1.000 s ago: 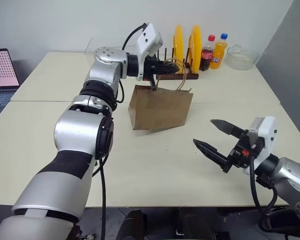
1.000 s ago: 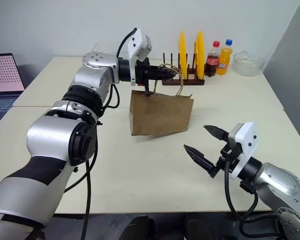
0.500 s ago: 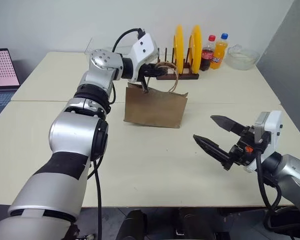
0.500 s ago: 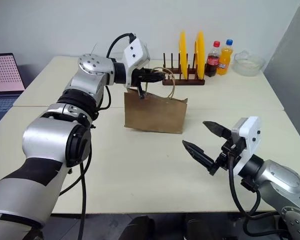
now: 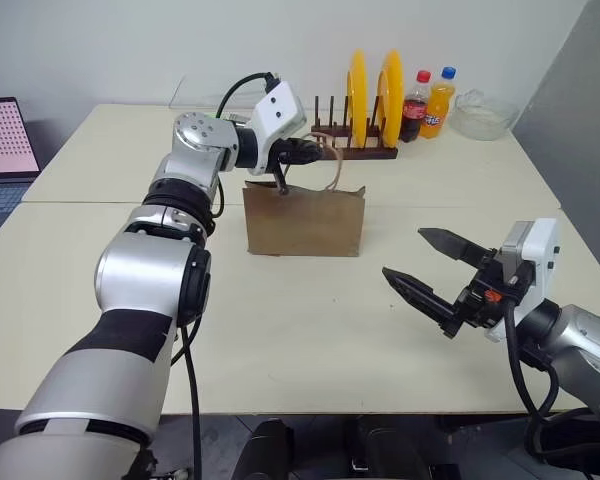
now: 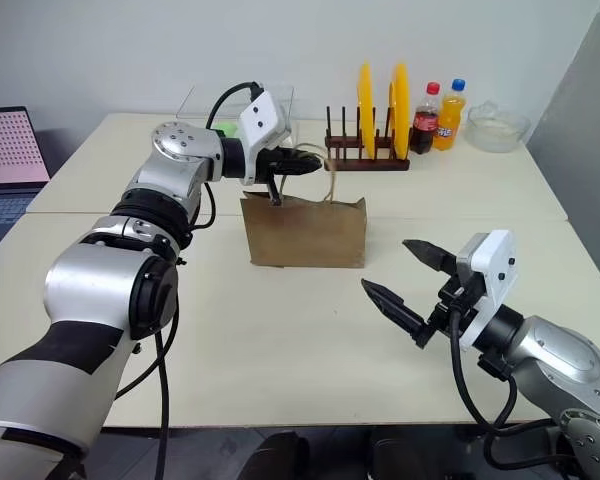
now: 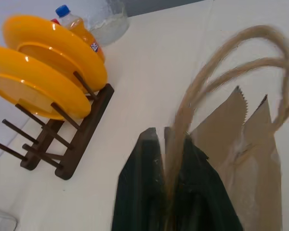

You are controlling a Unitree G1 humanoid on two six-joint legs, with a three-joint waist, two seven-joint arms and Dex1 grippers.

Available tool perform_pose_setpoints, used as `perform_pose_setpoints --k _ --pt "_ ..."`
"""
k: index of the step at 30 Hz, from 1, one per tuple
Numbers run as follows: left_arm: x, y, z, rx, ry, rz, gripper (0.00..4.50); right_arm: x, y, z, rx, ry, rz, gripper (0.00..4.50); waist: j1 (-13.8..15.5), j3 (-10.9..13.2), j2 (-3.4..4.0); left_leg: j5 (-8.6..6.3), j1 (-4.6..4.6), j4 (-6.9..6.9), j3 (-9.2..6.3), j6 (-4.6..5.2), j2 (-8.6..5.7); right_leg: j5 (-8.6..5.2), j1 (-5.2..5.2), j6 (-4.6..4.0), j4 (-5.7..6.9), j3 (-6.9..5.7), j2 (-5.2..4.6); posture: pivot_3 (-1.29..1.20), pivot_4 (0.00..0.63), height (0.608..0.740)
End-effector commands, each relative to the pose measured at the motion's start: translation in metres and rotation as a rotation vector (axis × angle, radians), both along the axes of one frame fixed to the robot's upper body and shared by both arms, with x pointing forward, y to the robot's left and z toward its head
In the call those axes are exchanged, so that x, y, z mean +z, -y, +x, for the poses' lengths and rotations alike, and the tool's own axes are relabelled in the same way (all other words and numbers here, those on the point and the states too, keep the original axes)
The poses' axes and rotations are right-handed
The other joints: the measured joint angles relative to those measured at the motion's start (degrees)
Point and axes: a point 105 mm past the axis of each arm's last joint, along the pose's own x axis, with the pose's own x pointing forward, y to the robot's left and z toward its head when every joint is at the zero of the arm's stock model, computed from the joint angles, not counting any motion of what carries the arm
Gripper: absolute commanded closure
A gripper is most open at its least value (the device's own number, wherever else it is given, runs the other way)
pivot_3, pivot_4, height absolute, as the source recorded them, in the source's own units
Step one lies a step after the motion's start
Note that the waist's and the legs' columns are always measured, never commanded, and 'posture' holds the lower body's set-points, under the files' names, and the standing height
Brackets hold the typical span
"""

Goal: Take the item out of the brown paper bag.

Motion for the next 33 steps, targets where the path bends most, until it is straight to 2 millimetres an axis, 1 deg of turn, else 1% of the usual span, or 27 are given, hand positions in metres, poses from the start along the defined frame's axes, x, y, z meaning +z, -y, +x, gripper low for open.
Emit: perform_pose_setpoints --k 1,3,6,8,14,18,21,24,26,28,30,33 --pt "0.012 -0.006 -0.002 -0.01 0.031 -0.018 2.96 0.009 -0.002 -0.002 0.011 0.056 -0.002 0.0 0.0 0.0 0.0 0.0 0.0 0.0 0.0 0.0 0.0 0.0 0.0 0.0 0.0 0.0 0.0 0.0 0.15 0.74" --pt "0.012 -0.008 -0.003 -0.013 0.029 -0.016 2.4 0.009 -0.002 -0.002 0.013 0.058 -0.004 0.0 0.0 0.0 0.0 0.0 0.0 0.0 0.0 0.0 0.0 0.0 0.0 0.0 0.0 0.0 0.0 0.0 0.15 0.74" --pt "0.015 -0.012 -0.004 -0.012 0.022 -0.04 1.37 0.009 -0.002 -0.002 0.015 0.061 -0.006 0.0 0.0 0.0 0.0 0.0 0.0 0.0 0.0 0.0 0.0 0.0 0.0 0.0 0.0 0.0 0.0 0.0 0.15 0.74" --pt "0.015 -0.016 -0.005 -0.019 0.018 -0.035 0.83 0.008 -0.002 -0.002 0.015 0.06 -0.005 0.0 0.0 0.0 0.0 0.0 0.0 0.0 0.0 0.0 0.0 0.0 0.0 0.0 0.01 0.0 0.0 0.0 0.15 0.74" --pt "0.009 -0.037 -0.006 0.017 0.015 -0.007 0.83 0.006 -0.004 0.0 0.034 0.056 -0.012 0.0 -0.2 0.0 0.0 0.0 0.07 0.0 0.04 0.0 0.01 0.0 0.01 -0.01 0.06 0.05 0.0 0.0 0.15 0.74" --pt "0.012 -0.05 -0.005 0.054 0.0 -0.08 0.83 0.006 -0.004 0.002 0.042 0.058 -0.018 0.0 0.0 0.0 0.0 0.0 0.05 0.05 0.03 0.0 0.0 0.01 0.02 -0.01 0.06 0.04 0.0 0.0 0.15 0.74" --pt "0.012 -0.064 -0.006 0.089 -0.01 -0.147 0.83 0.005 -0.005 0.004 0.045 0.058 -0.019 0.0 -0.1 0.0 0.0 0.0 0.05 0.06 0.02 0.0 0.01 0.01 0.02 -0.01 0.06 0.04 0.0 0.0 0.15 0.74" --pt "0.008 -0.08 -0.01 0.104 -0.02 -0.188 0.83 0.003 -0.005 0.007 0.048 0.057 -0.022 0.0 -0.3 0.0 0.01 0.0 0.12 0.04 0.04 0.0 0.03 0.01 0.02 -0.01 0.1 0.07 0.01 0.0 0.15 0.74" --pt "0.009 -0.087 -0.013 0.117 -0.021 -0.233 0.83 0.004 -0.005 0.009 0.051 0.059 -0.022 0.0 -0.3 0.0 0.01 0.0 0.15 0.03 0.03 0.0 0.04 0.01 0.03 -0.02 0.12 0.07 0.01 0.0 0.15 0.74" --pt "0.01 -0.096 -0.02 0.122 -0.008 -0.269 0.83 0.006 -0.004 0.013 0.046 0.064 -0.021 0.0 -0.2 0.0 0.0 0.0 0.13 0.05 0.01 0.0 0.03 0.01 0.04 -0.02 0.11 0.05 0.0 0.0 0.15 0.74" --pt "0.01 -0.102 -0.032 0.129 0.013 -0.292 0.83 0.007 -0.003 0.019 0.042 0.068 -0.023 0.0 -0.5 0.0 0.01 0.0 0.15 0.06 0.06 0.0 0.03 0.05 0.05 -0.09 0.1 0.14 -0.01 0.0 0.15 0.74" --pt "0.004 -0.105 -0.06 0.156 0.016 -0.347 0.83 0.013 -0.002 0.036 0.035 0.099 -0.064 0.0 -1.1 0.0 0.02 0.0 0.21 0.04 0.05 -0.01 0.05 0.18 0.06 -0.31 0.1 0.2 -0.01 0.0 0.15 0.74"
